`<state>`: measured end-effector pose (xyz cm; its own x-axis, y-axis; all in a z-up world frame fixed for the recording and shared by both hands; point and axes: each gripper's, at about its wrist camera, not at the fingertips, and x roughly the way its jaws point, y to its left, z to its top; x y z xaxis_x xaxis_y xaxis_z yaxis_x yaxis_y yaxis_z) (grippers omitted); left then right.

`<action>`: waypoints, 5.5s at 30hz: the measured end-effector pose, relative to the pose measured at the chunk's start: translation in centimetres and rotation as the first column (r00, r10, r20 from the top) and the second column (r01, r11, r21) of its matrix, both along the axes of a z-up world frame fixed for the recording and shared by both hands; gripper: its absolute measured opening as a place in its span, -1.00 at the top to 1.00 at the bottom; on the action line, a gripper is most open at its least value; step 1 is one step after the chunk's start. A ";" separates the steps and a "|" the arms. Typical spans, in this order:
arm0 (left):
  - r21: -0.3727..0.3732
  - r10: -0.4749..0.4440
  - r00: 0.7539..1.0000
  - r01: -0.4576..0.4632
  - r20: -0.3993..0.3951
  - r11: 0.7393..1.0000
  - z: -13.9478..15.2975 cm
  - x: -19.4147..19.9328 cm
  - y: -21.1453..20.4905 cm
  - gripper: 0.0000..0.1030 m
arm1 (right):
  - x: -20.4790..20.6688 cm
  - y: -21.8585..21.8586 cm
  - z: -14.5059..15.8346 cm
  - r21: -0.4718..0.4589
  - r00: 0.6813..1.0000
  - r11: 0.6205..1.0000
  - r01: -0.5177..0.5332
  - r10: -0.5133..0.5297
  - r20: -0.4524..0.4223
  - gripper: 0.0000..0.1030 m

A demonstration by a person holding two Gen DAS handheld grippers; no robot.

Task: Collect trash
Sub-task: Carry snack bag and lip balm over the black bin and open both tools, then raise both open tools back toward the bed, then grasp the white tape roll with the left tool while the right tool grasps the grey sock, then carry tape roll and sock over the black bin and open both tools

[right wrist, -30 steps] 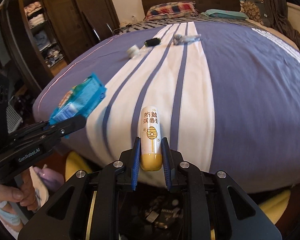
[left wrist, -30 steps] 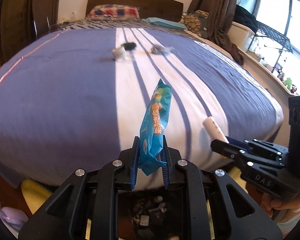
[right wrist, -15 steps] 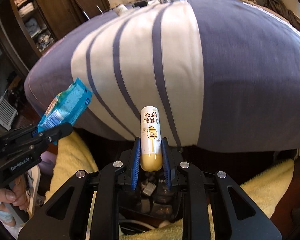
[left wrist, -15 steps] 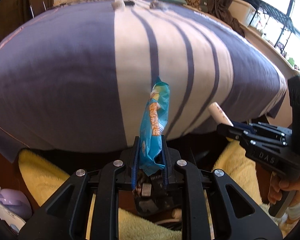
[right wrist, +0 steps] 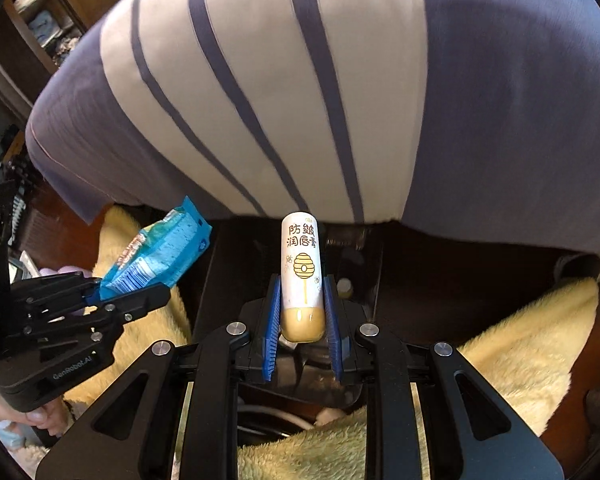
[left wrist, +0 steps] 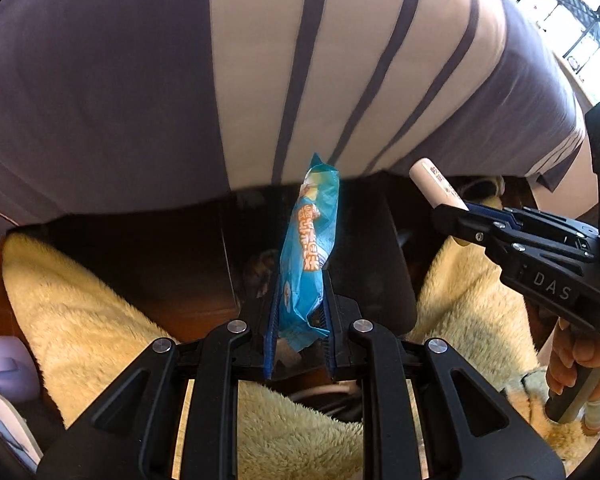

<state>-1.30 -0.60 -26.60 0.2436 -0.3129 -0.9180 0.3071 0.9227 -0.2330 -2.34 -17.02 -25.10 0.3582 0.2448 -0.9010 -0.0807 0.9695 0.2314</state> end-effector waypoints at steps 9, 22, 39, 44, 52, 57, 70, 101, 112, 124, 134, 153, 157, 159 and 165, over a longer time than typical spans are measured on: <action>0.001 -0.015 0.995 0.015 -0.096 1.000 -2.8 0.5 -0.2 0.68 | -0.3 0.2 -2.2 0.009 0.997 1.000 -0.002 0.003 -0.079 0.58; 0.014 -0.021 0.992 0.023 -0.124 1.000 -3.7 0.5 -0.9 0.44 | 0.2 0.0 -3.3 0.008 0.993 1.000 0.006 -0.005 -0.118 0.52; 0.043 0.078 0.994 -0.081 0.074 0.996 2.1 1.0 1.9 -0.82 | -0.3 -2.1 1.1 -0.041 0.994 0.994 0.103 -0.102 0.039 -0.83; 0.045 0.063 0.987 -0.070 0.145 0.997 4.7 0.8 1.9 -0.82 | -0.6 -1.9 4.2 -0.050 0.986 0.995 0.090 -0.082 0.148 -0.83; 0.017 0.061 0.956 -0.069 0.286 0.998 10.9 1.5 2.6 -0.82 | -0.1 -2.8 10.9 0.001 0.953 0.996 0.088 -0.084 0.290 -0.91; 0.010 0.082 0.934 -0.091 0.348 0.996 14.2 3.8 3.1 -0.84 | 1.4 -3.0 14.5 0.001 0.925 0.997 0.073 -0.069 0.375 -0.91; 0.025 0.117 0.885 -0.144 0.451 0.989 19.9 13.4 2.9 -0.84 | 11.6 -2.6 19.2 -0.076 0.892 0.995 0.067 -0.026 0.452 -0.93; 0.012 0.143 0.913 -0.160 0.383 0.987 17.9 33.9 0.1 -0.20 | 36.7 -1.6 16.1 -0.096 0.929 0.988 0.118 -0.075 0.363 -0.45; -0.013 0.130 0.925 -0.135 0.356 0.991 17.2 34.7 -0.3 0.39 | 36.9 -0.6 15.0 -0.155 0.944 0.985 0.070 -0.015 0.329 0.48; 0.016 0.107 0.871 -0.130 0.480 0.991 23.6 28.8 0.0 0.39 | 30.8 -1.2 20.7 -0.118 0.914 0.992 0.053 0.000 0.406 0.52; -0.005 0.088 0.840 -0.101 0.535 0.995 26.7 19.5 0.2 0.39 | 20.9 -0.4 25.7 -0.074 0.862 0.997 0.003 0.035 0.505 0.52; -0.032 0.035 0.852 -0.022 0.523 0.999 23.3 4.6 -0.4 0.39 | 3.4 0.3 22.3 0.019 0.849 0.998 -0.061 0.042 0.526 0.52; -0.031 0.031 0.868 -0.018 0.496 0.999 21.3 3.0 -0.9 0.39 | 1.8 0.3 20.2 0.017 0.865 0.999 -0.042 0.028 0.501 0.52; -0.025 0.030 0.878 -0.021 0.477 0.999 20.1 2.4 -1.1 0.39 | 1.1 0.1 18.8 0.014 0.877 0.999 -0.034 0.023 0.480 0.52; -0.030 0.025 0.919 -0.014 0.393 0.999 16.1 1.2 -1.0 0.39 | 0.2 0.0 15.1 0.008 0.914 1.000 -0.028 0.022 0.406 0.52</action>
